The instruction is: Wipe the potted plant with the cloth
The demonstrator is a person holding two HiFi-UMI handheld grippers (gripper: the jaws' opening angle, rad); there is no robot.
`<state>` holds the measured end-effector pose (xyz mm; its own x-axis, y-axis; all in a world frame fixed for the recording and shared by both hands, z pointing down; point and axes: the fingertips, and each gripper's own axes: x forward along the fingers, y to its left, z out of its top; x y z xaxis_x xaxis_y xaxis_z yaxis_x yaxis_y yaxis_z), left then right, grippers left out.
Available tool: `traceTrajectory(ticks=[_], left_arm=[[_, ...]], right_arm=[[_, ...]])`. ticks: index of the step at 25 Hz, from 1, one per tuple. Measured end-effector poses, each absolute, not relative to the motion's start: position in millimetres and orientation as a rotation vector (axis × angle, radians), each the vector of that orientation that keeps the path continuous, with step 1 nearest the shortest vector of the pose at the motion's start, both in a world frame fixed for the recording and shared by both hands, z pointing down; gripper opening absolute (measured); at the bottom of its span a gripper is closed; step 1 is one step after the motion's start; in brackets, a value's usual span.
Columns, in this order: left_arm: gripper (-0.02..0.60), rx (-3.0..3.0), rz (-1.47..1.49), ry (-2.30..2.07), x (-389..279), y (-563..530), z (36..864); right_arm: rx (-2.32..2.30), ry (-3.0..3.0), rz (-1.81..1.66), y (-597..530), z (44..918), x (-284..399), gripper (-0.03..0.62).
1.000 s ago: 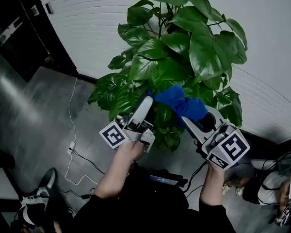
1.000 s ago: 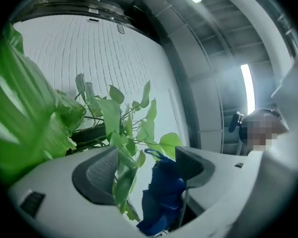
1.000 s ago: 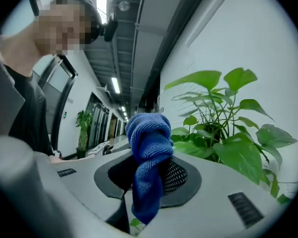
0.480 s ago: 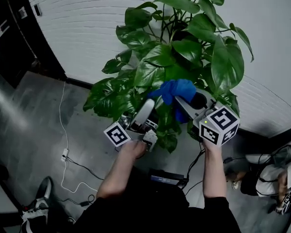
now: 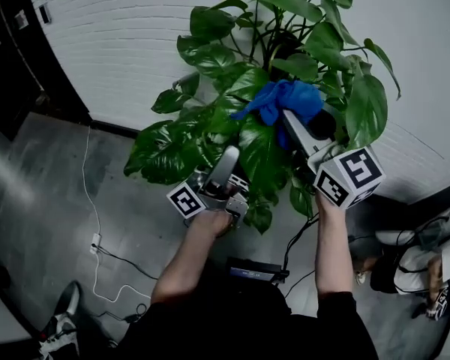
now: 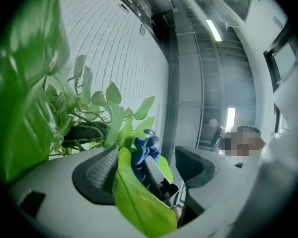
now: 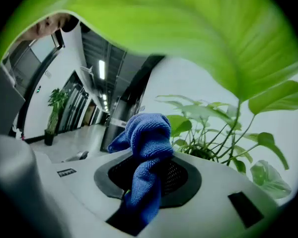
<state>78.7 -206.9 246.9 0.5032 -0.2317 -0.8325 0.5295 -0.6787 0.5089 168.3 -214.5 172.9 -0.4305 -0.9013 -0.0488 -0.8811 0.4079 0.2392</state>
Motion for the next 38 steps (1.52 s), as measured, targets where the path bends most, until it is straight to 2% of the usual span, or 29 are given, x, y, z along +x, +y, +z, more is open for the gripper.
traceTrajectory(ticks=[6, 18, 22, 28, 31, 33, 38], left_arm=[[0.359, 1.913, -1.282, 0.322, 79.3, -204.4, 247.2], [0.359, 1.866, -1.333, 0.321, 74.7, -204.0, 252.2], [0.360, 1.900, -1.306, 0.317, 79.7, -199.7, 251.8], [0.360, 1.913, -1.290, 0.302, 84.7, -196.8, 252.0], [0.360, 1.917, -1.296, 0.301, 83.8, -194.1, 249.9], [0.360, 1.917, -1.305, 0.309, 82.6, -193.7, 248.1], [0.360, 1.910, -1.323, 0.317, 82.5, -192.7, 247.1]], right_arm=[[1.412, -2.438, -0.141, -241.4, 243.3, 146.2, 0.120], [1.054, -2.512, -0.015, -168.7, 282.7, 105.5, 0.118], [1.104, -2.608, -0.048, -155.3, 253.1, 114.4, 0.118], [1.714, -2.645, -0.400, -168.7, 146.7, 173.2, 0.118], [1.802, -2.623, -0.495, -174.8, 128.6, 178.6, 0.118], [1.730, -2.582, -0.450, -189.9, 144.3, 171.3, 0.118], [1.375, -2.516, -0.085, -231.1, 248.1, 140.4, 0.118]])
